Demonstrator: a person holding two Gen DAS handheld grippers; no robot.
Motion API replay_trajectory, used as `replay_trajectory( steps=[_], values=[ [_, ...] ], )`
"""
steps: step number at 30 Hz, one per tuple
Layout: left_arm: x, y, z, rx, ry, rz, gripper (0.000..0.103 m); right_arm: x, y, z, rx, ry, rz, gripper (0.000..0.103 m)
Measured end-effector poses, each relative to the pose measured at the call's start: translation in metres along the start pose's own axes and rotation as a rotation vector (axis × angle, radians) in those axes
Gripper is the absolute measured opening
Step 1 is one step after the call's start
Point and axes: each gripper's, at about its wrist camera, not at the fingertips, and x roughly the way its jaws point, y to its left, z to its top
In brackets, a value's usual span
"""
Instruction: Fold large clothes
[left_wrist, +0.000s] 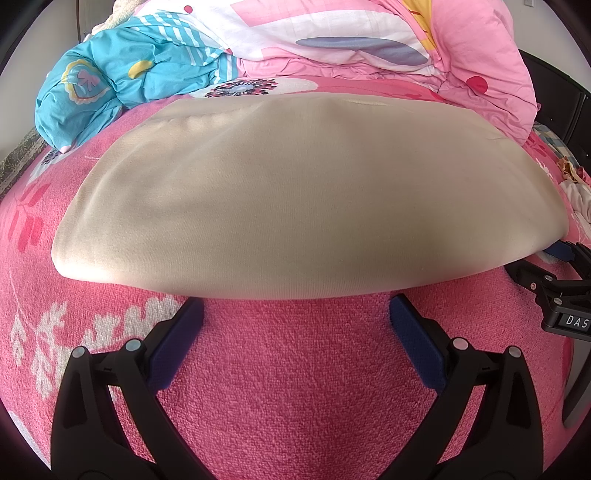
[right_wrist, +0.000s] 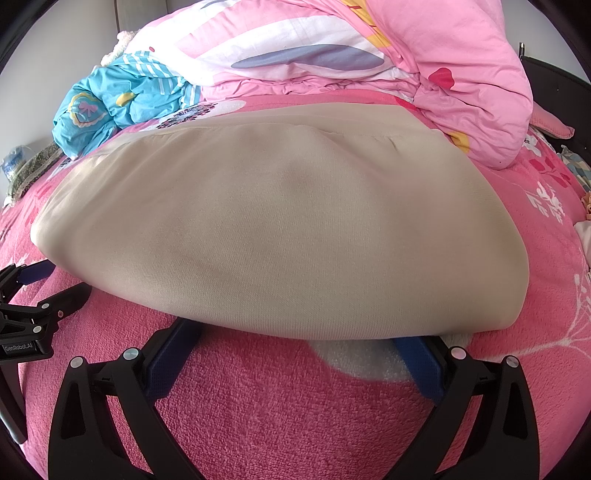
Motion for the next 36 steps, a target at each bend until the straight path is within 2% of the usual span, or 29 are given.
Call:
replay_trajectory(
  steps=[36],
  values=[
    [0.0014,-0.0002,0.0019,0.000,0.000,0.000,0.097,0.0001,-0.0001,0.0001,0.000,0.000,0.000,0.097]
  ],
)
